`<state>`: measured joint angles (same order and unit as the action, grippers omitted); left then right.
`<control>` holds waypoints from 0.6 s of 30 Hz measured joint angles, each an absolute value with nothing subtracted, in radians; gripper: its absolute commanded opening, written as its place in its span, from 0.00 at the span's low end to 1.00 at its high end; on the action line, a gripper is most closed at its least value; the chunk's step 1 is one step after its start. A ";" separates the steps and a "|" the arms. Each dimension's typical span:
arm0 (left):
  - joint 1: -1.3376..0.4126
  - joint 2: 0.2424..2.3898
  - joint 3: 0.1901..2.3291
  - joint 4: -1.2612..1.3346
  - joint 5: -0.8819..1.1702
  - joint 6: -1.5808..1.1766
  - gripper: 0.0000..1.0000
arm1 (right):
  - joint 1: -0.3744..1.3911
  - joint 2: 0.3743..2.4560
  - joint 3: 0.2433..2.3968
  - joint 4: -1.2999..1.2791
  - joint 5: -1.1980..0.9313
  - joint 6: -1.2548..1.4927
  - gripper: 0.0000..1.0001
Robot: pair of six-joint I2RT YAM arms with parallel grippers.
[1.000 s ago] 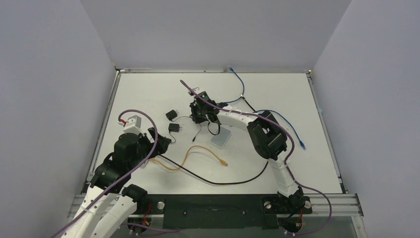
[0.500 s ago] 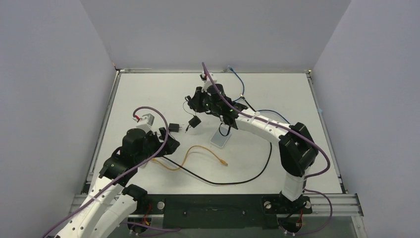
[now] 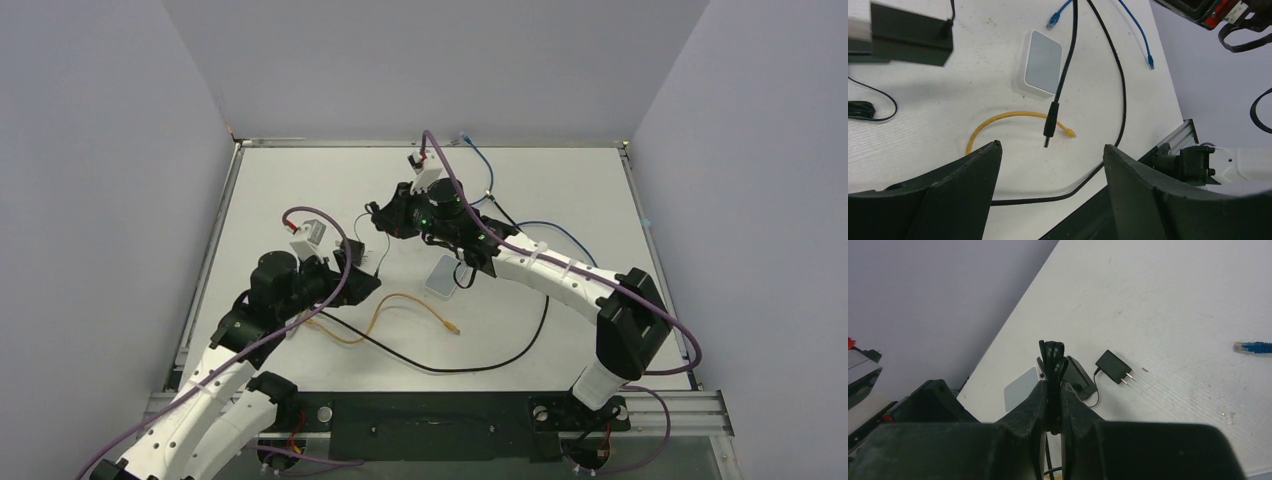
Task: Insert the plug into the switch port
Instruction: Pick up the power from the center of the board.
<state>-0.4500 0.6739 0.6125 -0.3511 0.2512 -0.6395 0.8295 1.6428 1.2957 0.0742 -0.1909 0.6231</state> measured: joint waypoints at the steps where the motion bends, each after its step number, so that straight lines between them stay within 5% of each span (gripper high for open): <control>1: -0.450 0.679 0.611 -0.338 0.265 -0.642 0.72 | 0.834 1.638 1.293 0.075 -0.196 0.631 0.00; 18: -0.450 0.738 0.567 -0.229 0.383 -0.680 0.58 | 0.885 1.596 1.282 0.082 -0.244 0.665 0.00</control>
